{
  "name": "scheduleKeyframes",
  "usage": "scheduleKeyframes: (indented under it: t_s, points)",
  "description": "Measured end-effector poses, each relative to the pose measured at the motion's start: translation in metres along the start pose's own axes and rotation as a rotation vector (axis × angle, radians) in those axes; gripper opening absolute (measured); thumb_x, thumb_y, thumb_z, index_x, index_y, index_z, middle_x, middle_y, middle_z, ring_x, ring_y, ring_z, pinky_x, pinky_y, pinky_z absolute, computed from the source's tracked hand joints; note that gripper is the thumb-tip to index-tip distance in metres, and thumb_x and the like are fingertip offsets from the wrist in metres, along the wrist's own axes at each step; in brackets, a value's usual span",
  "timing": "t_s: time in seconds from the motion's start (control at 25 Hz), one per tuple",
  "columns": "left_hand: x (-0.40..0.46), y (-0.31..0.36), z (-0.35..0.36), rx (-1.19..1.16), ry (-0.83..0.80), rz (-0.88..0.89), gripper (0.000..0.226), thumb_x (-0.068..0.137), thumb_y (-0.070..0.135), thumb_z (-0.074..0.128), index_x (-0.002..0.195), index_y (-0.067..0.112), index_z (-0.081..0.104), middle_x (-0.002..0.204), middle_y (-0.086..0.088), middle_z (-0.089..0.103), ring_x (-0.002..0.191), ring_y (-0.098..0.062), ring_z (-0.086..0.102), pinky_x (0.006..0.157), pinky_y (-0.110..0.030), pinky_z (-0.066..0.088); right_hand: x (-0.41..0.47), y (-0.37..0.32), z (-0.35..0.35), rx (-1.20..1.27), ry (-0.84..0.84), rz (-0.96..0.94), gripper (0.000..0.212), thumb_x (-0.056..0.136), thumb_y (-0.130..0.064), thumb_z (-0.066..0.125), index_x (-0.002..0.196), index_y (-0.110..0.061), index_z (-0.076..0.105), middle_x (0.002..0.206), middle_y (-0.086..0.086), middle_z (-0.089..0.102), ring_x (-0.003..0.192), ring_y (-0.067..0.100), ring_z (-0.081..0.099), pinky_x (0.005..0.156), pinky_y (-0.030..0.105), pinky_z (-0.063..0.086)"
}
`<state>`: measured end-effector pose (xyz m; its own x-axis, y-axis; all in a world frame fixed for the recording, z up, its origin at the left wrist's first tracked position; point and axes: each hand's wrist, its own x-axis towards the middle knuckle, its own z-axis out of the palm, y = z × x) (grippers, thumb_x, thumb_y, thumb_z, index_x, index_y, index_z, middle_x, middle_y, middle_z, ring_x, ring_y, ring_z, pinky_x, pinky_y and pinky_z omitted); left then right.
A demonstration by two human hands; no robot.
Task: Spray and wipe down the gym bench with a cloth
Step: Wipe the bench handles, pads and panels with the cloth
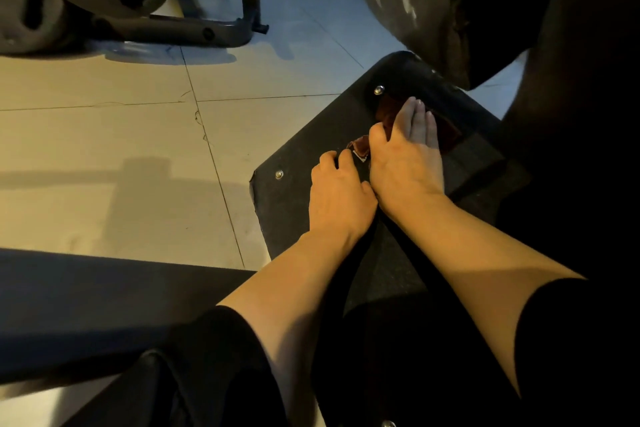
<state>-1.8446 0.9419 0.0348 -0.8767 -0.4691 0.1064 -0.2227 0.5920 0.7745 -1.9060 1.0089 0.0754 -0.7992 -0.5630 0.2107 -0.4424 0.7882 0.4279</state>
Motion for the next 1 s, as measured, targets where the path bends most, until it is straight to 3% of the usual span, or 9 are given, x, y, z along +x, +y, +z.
scheduleKeyframes:
  t_s: [0.2,0.4,0.56,0.76,1.0]
  points:
    - [0.023,-0.003,0.002,-0.005,0.015,-0.022,0.050,0.095,0.018,0.049,0.142,0.007,0.039,0.148,-0.015,0.032,0.131,-0.032,0.035,0.103,-0.040,0.038,0.031,-0.003,0.006,-0.004,0.004,-0.041,0.053,0.098,-0.022,0.042,0.146,-0.008,0.022,0.154,0.033,-0.004,0.145,0.045,0.000,0.120,0.049,0.006]
    - [0.012,0.010,0.006,-0.033,-0.011,-0.021,0.052,0.096,0.018,0.048,0.145,0.008,0.035,0.149,-0.015,0.031,0.132,-0.031,0.034,0.106,-0.040,0.038,0.017,0.008,-0.001,-0.010,-0.018,-0.045,0.056,0.095,-0.026,0.051,0.142,-0.013,0.023,0.154,0.033,-0.004,0.146,0.043,0.002,0.120,0.046,0.008]
    - [-0.018,0.029,0.009,-0.049,-0.051,0.014,0.050,0.093,0.017,0.050,0.142,0.008,0.039,0.147,-0.014,0.032,0.131,-0.032,0.034,0.104,-0.040,0.037,-0.025,0.029,-0.006,-0.049,0.060,0.019,0.053,0.098,-0.031,0.044,0.145,-0.014,0.025,0.153,0.035,0.005,0.144,0.044,0.013,0.119,0.048,0.015]
    - [-0.075,0.044,0.017,-0.026,-0.103,0.065,0.054,0.094,0.017,0.051,0.145,0.007,0.034,0.149,-0.014,0.029,0.135,-0.030,0.030,0.110,-0.041,0.034,-0.086,0.046,-0.011,-0.009,0.054,0.135,0.051,0.094,-0.028,0.051,0.139,-0.011,0.035,0.150,0.036,0.013,0.140,0.046,0.021,0.116,0.049,0.022]
    - [-0.145,0.058,0.033,-0.043,-0.105,0.086,0.054,0.094,0.016,0.049,0.145,0.006,0.033,0.150,-0.015,0.027,0.136,-0.031,0.028,0.110,-0.040,0.033,-0.171,0.062,-0.011,-0.046,0.043,0.184,0.051,0.099,-0.026,0.041,0.146,-0.013,0.025,0.154,0.035,0.002,0.145,0.044,0.008,0.119,0.047,0.008]
